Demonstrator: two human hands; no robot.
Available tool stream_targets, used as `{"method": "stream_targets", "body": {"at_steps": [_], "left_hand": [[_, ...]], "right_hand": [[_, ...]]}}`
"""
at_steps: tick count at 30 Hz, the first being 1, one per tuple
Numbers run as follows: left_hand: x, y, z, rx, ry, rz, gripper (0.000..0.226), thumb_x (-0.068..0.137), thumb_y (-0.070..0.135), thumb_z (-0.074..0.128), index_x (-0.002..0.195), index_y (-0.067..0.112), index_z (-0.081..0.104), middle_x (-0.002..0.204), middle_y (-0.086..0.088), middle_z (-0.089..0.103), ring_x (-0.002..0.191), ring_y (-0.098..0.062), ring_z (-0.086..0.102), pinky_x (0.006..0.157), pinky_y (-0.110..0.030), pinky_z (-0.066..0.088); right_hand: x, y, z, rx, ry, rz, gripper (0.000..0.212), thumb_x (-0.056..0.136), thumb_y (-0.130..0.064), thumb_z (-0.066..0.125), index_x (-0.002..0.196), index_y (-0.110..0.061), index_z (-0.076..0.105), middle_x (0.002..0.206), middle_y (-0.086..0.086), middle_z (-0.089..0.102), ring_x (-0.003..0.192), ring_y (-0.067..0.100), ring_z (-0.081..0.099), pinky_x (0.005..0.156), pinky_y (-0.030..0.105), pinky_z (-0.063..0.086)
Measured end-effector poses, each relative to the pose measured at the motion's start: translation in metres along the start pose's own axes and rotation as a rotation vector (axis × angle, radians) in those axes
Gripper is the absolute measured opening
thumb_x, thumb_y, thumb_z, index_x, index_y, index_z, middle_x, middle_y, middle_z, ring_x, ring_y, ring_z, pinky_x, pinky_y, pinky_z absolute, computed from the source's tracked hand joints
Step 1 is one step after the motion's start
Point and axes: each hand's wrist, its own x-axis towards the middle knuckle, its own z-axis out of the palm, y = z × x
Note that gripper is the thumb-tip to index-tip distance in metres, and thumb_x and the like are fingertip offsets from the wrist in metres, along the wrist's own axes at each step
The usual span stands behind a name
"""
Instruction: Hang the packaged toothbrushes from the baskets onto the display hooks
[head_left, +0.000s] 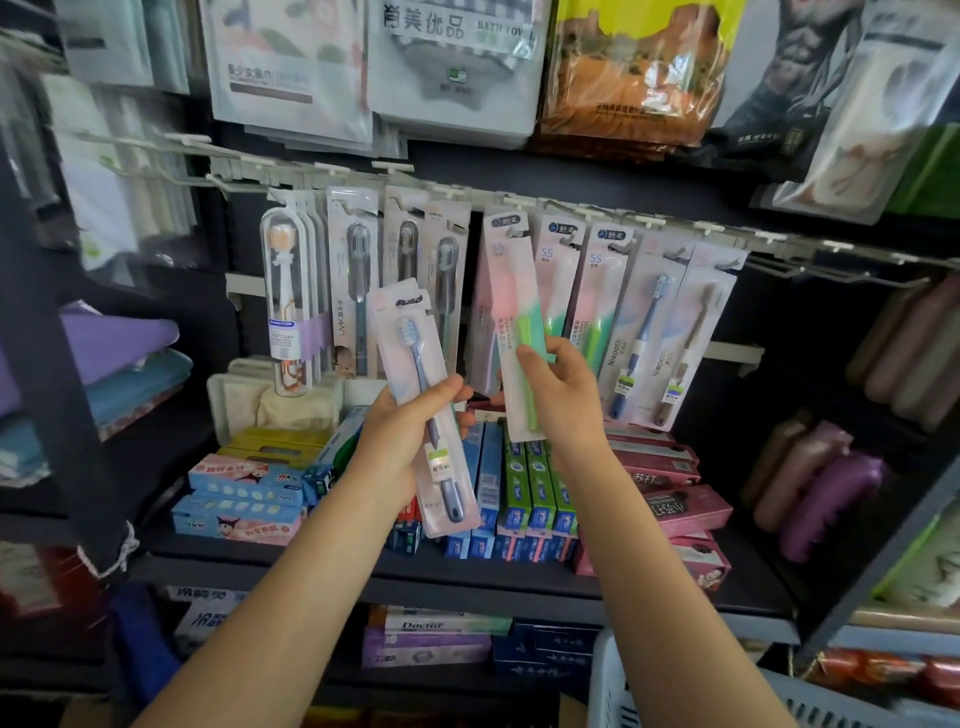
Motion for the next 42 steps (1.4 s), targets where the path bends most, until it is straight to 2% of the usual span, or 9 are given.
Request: {"method": "stream_targets", "body": {"at_steps": [4,7,11,15,25,28,34,39,42], "left_hand": [[0.003,0.001,-0.001,-0.011,-0.009,0.0,0.015,0.092,0.01,0.07,0.105,0.016,0.068,0.094,-0.009,0.076,0.071,-0.021,0.069,0.059,-0.024,0.059],[0.006,0.0,-0.004,-0.018,-0.023,-0.007,0.014,0.092,0.009,0.07,0.105,0.015,0.067,0.094,-0.009,0.076,0.066,-0.018,0.069,0.06,-0.024,0.059],[0.012,-0.002,-0.015,-0.003,-0.023,-0.004,0.013,0.092,0.01,0.07,0.104,0.015,0.068,0.093,-0.01,0.076,0.068,-0.02,0.07,0.064,-0.027,0.06],[0.02,-0.007,-0.025,0.026,-0.009,-0.011,0.013,0.091,0.012,0.072,0.104,0.015,0.069,0.091,-0.008,0.077,0.07,-0.02,0.07,0.066,-0.028,0.059],[0.032,-0.011,-0.028,0.043,0.031,-0.065,0.017,0.099,0.033,0.061,0.108,0.019,0.064,0.085,-0.001,0.076,0.064,-0.014,0.069,0.067,-0.032,0.056],[0.034,-0.012,-0.032,0.033,0.029,-0.091,0.024,0.102,0.036,0.055,0.115,0.016,0.061,0.086,-0.003,0.077,0.067,-0.015,0.072,0.064,-0.033,0.055],[0.039,-0.019,-0.038,0.061,0.073,-0.058,0.029,0.102,0.033,0.056,0.123,0.015,0.062,0.098,-0.007,0.078,0.084,-0.024,0.073,0.079,-0.042,0.058],[0.035,-0.026,-0.028,0.103,0.091,-0.011,0.024,0.093,0.021,0.071,0.116,0.019,0.067,0.098,-0.005,0.076,0.083,-0.019,0.075,0.066,-0.035,0.058],[0.033,-0.027,-0.024,0.116,0.064,-0.028,0.03,0.091,0.022,0.072,0.12,0.019,0.067,0.104,-0.006,0.077,0.092,-0.024,0.075,0.077,-0.043,0.059]], "right_hand": [[0.0,0.012,0.008,-0.037,0.063,0.035,0.028,0.102,-0.027,0.059,0.1,0.001,0.06,0.073,0.007,0.06,0.053,0.011,0.059,0.05,0.015,0.043],[0.002,0.027,0.019,-0.121,0.093,0.098,0.052,0.1,-0.045,0.059,0.089,0.006,0.054,0.078,0.02,0.044,0.068,0.03,0.045,0.064,0.031,0.045],[-0.004,0.054,0.031,-0.033,0.035,0.232,0.06,0.097,-0.053,0.057,0.106,0.007,0.06,0.101,0.027,0.068,0.088,0.038,0.069,0.087,0.052,0.059],[-0.002,0.067,0.038,0.087,0.042,0.308,0.036,0.106,-0.034,0.052,0.108,-0.001,0.067,0.102,0.02,0.075,0.084,0.032,0.075,0.075,0.04,0.063],[0.034,0.059,0.049,0.098,0.138,0.485,0.029,0.1,-0.038,0.061,0.092,-0.011,0.055,0.094,0.01,0.068,0.063,0.023,0.069,0.054,0.032,0.061],[0.025,0.069,0.047,0.057,0.147,0.571,0.035,0.099,-0.038,0.064,0.113,-0.006,0.057,0.106,0.013,0.067,0.063,0.021,0.069,0.051,0.03,0.057],[-0.03,0.065,0.042,-0.073,-0.141,0.337,0.031,0.099,-0.035,0.063,0.095,-0.004,0.063,0.072,0.001,0.064,0.059,0.01,0.059,0.054,0.022,0.05],[-0.041,0.059,0.035,-0.153,-0.264,0.167,0.022,0.09,-0.025,0.077,0.094,-0.006,0.067,0.081,0.005,0.067,0.073,0.014,0.061,0.066,0.027,0.051],[-0.042,0.058,0.027,-0.124,-0.215,0.166,0.015,0.092,-0.022,0.075,0.093,-0.008,0.07,0.081,0.003,0.068,0.072,0.012,0.062,0.066,0.026,0.051]]}}
